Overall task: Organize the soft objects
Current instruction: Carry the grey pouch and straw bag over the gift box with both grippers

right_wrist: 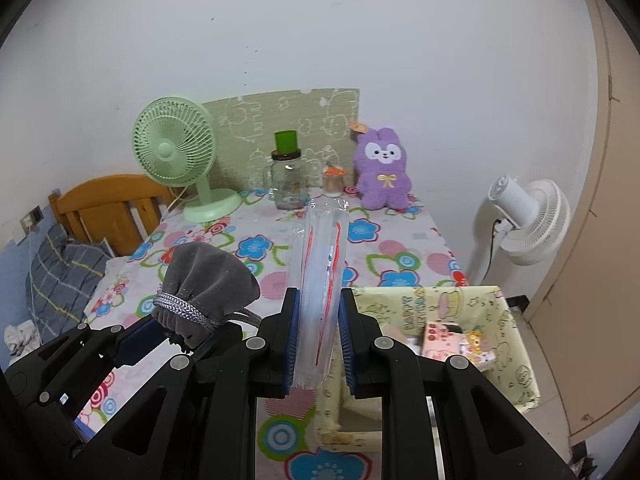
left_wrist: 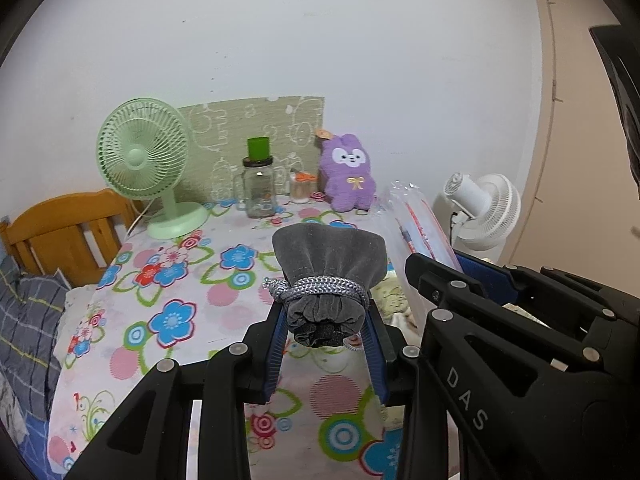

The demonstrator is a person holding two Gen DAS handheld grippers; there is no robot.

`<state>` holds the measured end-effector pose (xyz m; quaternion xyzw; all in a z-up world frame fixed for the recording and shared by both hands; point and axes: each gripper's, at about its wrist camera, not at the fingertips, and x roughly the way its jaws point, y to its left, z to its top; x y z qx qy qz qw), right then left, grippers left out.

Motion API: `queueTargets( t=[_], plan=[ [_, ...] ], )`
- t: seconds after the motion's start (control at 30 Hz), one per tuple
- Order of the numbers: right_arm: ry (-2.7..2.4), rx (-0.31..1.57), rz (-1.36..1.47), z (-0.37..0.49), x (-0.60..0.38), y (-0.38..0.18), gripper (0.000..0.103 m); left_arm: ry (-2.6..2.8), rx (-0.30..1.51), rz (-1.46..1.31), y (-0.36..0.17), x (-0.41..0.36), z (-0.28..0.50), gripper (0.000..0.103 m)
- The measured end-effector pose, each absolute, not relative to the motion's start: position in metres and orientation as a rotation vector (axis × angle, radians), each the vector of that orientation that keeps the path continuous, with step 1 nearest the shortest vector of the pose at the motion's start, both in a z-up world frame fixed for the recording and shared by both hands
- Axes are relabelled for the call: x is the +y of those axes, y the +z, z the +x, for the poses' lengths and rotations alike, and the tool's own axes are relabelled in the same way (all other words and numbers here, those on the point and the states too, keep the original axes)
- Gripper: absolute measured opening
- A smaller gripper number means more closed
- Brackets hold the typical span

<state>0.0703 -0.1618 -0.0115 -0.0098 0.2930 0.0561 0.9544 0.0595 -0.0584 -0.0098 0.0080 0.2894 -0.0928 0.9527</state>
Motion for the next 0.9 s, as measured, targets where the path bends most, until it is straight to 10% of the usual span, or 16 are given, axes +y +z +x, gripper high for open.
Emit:
queueTargets(
  t=[0.9],
  plan=[
    [-0.021, 0.599, 0.003, 0.08, -0.23, -0.018, 0.021, -0.337, 0.596, 0.082, -0.018, -0.128, 0.079, 0.036]
  ],
)
